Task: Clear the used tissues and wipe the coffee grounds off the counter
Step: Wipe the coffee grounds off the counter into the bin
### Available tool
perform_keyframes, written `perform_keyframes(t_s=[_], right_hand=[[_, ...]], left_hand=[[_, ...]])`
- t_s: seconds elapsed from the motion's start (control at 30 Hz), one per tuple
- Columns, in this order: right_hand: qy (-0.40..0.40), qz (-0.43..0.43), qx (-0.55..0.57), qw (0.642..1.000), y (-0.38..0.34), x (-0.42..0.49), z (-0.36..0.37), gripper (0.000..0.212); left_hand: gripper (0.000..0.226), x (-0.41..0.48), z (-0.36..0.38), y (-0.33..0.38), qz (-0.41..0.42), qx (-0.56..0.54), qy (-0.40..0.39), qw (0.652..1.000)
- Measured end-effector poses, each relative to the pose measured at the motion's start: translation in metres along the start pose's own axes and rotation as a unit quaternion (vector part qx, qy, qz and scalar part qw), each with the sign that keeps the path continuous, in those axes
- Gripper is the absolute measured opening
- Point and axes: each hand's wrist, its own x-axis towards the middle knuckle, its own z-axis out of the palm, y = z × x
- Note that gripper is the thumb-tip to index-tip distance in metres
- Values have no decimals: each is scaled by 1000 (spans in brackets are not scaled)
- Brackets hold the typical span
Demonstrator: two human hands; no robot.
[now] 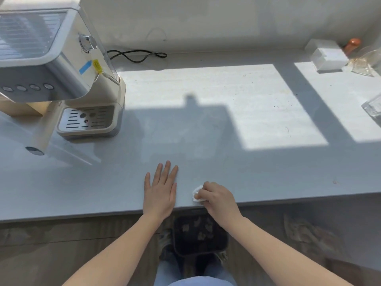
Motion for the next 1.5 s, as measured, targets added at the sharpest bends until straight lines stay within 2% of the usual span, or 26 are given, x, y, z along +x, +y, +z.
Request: perform_keyframes(t_s=[0.1,0.17,0.23,0.33,0.4,0.5,0.6,0.67,0.77,0.83,0.87,1.03,1.1,1.13,1.2,1.27,1.3,1.37,1.4,1.43,1.5], right_hand=[[58,131,7,990,38,-2,-25,16],[70,163,11,984,44,-4,-28,9],[50,131,26,990,20,0,-15,11],[-13,28,39,999,-24,0,10,15],[-19,19,43,999,-15,-2,7,16],[47,128,28,990,29,-15,-17,14],[96,208,10,973,47,-24,-30,10],[91,192,18,977,25,-16,-16,13],[30,83,28,996,-19,-5,10,18],[4,52,28,998,-17,-6,8,22],[6,63,28,998,-5,-9,2,22],[107,251,-7,962,66,-16,-39,2],[138,311,-1,940,66,9,-35,4],[141,312,3,939,55,24,-28,5],[107,244,13,964,18,48,-7,5],[46,115,9,992,-23,49,16,16],[22,51,-3,998,-33,44,21,24],[-2,-10,-30,1000,-22,39,14,34],[7,11,-43,999,-7,43,5,33],[25,76,-44,996,8,50,-5,27],[78,236,-55,967,41,75,-25,12]], left_hand=[[54,-2,2,1,-5,16,-1,1000],[54,-1,0,3,-5,12,-2,1000],[54,0,0,3,-4,15,-3,1000],[54,-2,3,3,-1,25,-7,1000],[52,3,-3,-1,5,11,-5,1000],[45,18,-16,-11,31,-27,25,999],[51,23,-16,-16,53,-18,20,998],[56,23,-9,-16,56,-8,-7,998],[57,24,-7,-17,54,0,-22,998],[56,25,-9,-17,51,-3,-20,998],[56,25,-9,-18,52,-3,-17,998],[53,23,-7,-17,46,-4,-13,999],[52,22,-6,-16,47,-11,-8,999],[52,22,-6,-16,45,-18,-4,999],[54,21,-8,-17,27,-48,8,998],[54,20,-9,-19,-2,-85,24,996],[53,20,-10,-20,-11,-95,27,995],[54,19,-11,-20,-11,-98,25,995],[56,20,-11,-19,-7,-97,24,995],[58,20,-11,-19,-5,-97,23,995],[62,21,-12,-20,-7,-104,27,994]])
